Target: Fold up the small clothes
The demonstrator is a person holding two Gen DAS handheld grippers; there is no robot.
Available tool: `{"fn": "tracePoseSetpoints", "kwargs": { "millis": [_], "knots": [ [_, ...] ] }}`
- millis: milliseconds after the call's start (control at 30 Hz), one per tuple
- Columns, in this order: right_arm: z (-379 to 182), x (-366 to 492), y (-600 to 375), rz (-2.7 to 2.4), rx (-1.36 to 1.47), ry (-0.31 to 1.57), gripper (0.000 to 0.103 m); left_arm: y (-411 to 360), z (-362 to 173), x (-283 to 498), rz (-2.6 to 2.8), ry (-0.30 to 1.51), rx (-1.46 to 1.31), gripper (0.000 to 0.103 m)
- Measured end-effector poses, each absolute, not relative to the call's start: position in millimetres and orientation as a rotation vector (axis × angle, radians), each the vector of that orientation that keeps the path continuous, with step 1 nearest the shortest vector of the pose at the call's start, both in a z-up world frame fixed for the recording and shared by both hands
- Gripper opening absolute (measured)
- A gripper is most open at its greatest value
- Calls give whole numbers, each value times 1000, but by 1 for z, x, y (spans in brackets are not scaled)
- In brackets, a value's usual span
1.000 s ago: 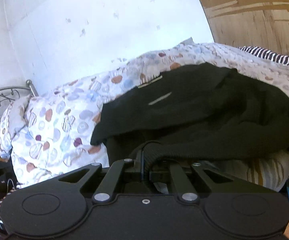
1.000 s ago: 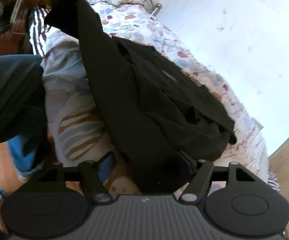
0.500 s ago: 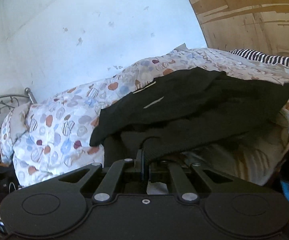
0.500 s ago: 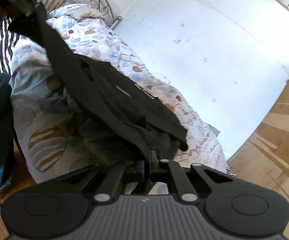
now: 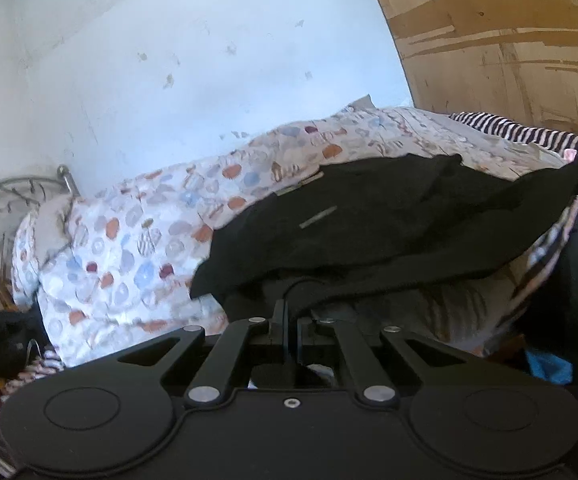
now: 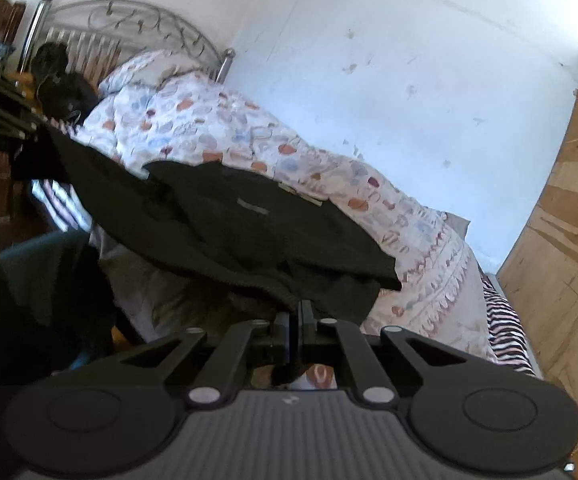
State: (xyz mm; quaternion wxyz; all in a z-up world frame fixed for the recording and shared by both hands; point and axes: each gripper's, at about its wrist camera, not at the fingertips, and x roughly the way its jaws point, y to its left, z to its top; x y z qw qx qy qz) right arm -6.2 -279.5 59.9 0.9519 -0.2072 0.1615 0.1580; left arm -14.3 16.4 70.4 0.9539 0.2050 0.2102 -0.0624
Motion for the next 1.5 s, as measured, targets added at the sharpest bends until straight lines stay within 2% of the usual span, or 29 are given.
{"fn": "tracePoseSetpoints", "kwargs": {
  "millis": [100,267,400,533,667,833,1100,1167,1200,1233,1267,1300,1333,1367,1400,1433,1500],
  "knots": [
    [76,25,-283,306,-334,263,4,12,87,13,-137,370,431,3],
    [108,106,-280,290,-355,164,4,4,126,99,-164,281,491,3],
    [134,195,-284,288,-362,186,4,6,161,197,-209,333,465,3],
    [144,296,-289,273,-382,256,4,7,174,297,-194,398,453,3],
    [133,401,-286,271,-364,377,4,8,156,397,-191,486,457,3],
    [89,497,-272,302,-381,520,4,26,103,505,-198,658,343,3],
    [36,560,-267,312,-371,598,4,43,42,578,-188,759,222,4],
    [29,570,-271,315,-323,616,5,45,35,586,-183,777,196,9],
    [27,573,-272,315,-303,625,5,46,33,588,-182,789,179,19],
    [25,576,-275,318,-280,635,11,50,32,590,-191,809,148,38],
    [23,580,-278,324,-254,644,21,54,31,593,-209,834,107,52],
    [22,582,-283,346,-212,651,27,63,31,595,-238,866,34,80],
    [20,586,-287,368,-167,661,40,72,33,596,-267,886,-43,93],
    [18,590,-292,387,-119,676,53,82,35,596,-286,888,-110,93],
    [18,594,-296,400,-82,693,60,93,39,594,-284,876,-171,93],
    [16,597,-301,416,-44,710,71,102,43,593,-273,862,-207,95],
    [15,602,-308,436,8,725,82,120,52,586,-258,820,-254,101]
  ]
}}
